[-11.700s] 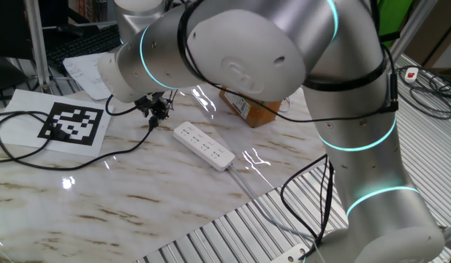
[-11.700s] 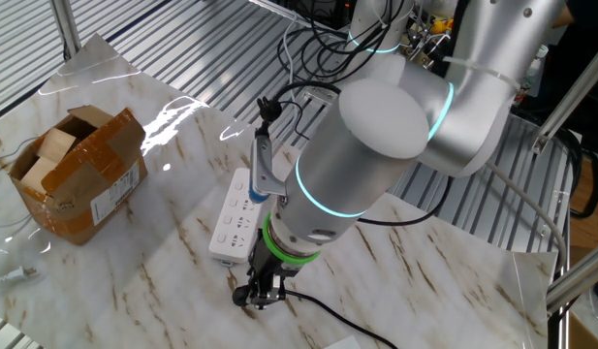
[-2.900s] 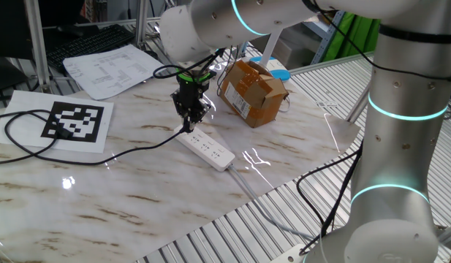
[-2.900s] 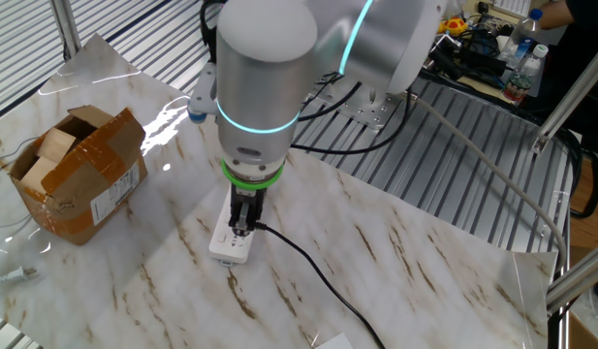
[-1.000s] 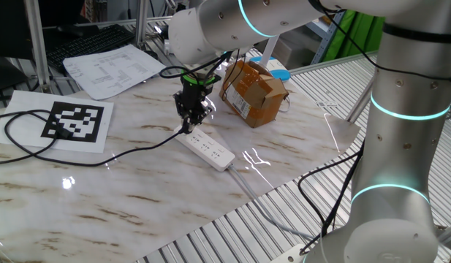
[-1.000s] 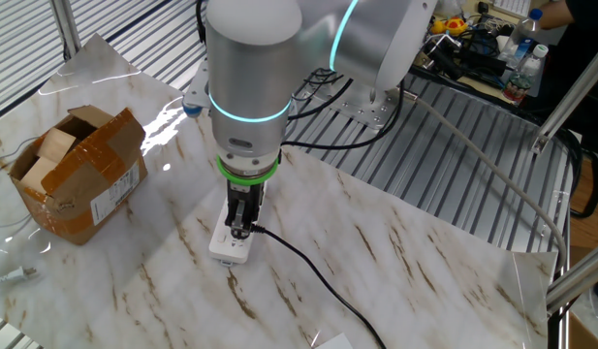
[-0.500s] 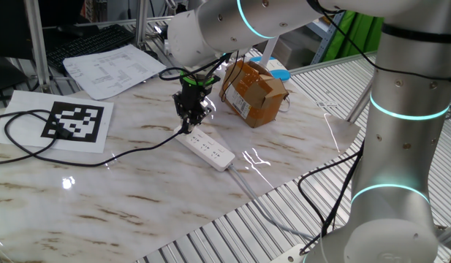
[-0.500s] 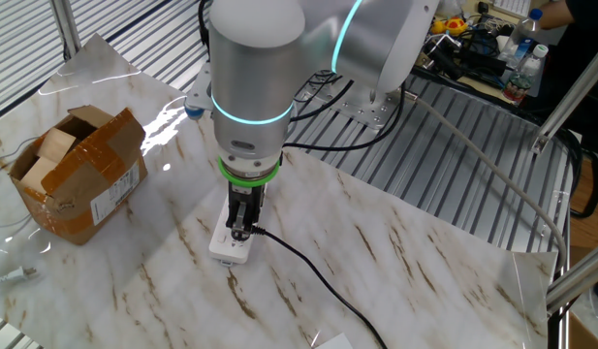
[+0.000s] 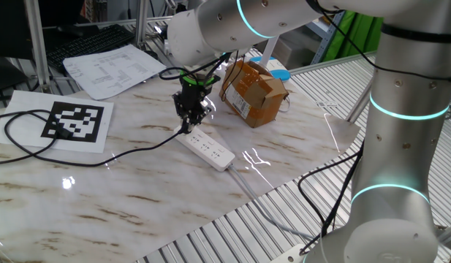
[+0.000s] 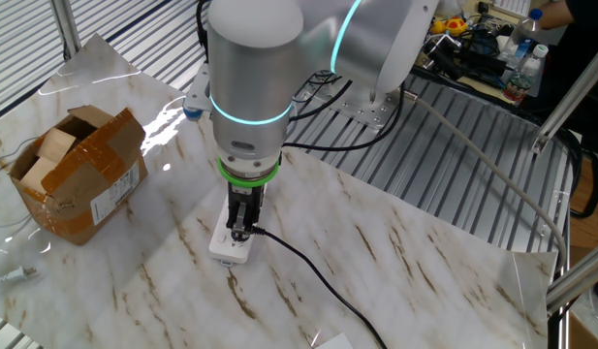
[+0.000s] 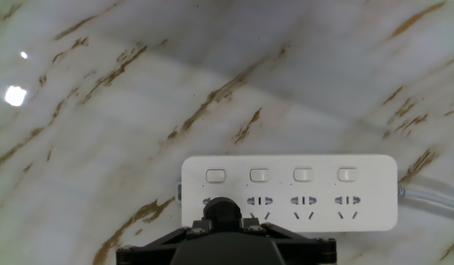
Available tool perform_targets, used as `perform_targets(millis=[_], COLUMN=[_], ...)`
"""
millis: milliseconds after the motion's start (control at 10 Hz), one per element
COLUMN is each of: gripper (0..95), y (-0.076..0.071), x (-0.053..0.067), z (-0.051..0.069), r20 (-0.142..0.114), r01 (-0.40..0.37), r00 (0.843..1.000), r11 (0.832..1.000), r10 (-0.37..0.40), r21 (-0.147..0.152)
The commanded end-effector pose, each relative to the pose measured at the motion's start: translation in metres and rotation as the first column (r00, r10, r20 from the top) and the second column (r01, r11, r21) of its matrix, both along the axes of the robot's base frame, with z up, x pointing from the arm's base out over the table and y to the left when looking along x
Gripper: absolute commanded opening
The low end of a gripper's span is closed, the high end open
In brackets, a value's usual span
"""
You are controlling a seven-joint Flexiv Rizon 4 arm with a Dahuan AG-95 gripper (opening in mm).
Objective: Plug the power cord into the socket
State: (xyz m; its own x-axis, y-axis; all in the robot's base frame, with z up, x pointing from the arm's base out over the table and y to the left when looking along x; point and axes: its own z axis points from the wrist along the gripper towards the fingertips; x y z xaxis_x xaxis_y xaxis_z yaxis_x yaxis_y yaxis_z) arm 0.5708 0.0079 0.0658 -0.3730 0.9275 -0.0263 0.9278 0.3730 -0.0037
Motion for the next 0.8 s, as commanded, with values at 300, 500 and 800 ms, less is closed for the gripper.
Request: perform_targets(millis=[300, 500, 800], gripper=[0.0, 0.0, 0.0], y=[-0.0005, 0.0000, 0.0011], x=[-0.0001, 0.0006, 0.0011], z=[0.0002, -0.0012, -0.0025], r20=[0.003, 0.014, 0.015], r01=[-0.001, -0.001, 0.002], r00=[1.000, 1.000, 1.000], r11=[1.000, 1.000, 1.000], r10=[0.001, 0.001, -0.002], r21=[0.002, -0.002, 0.002])
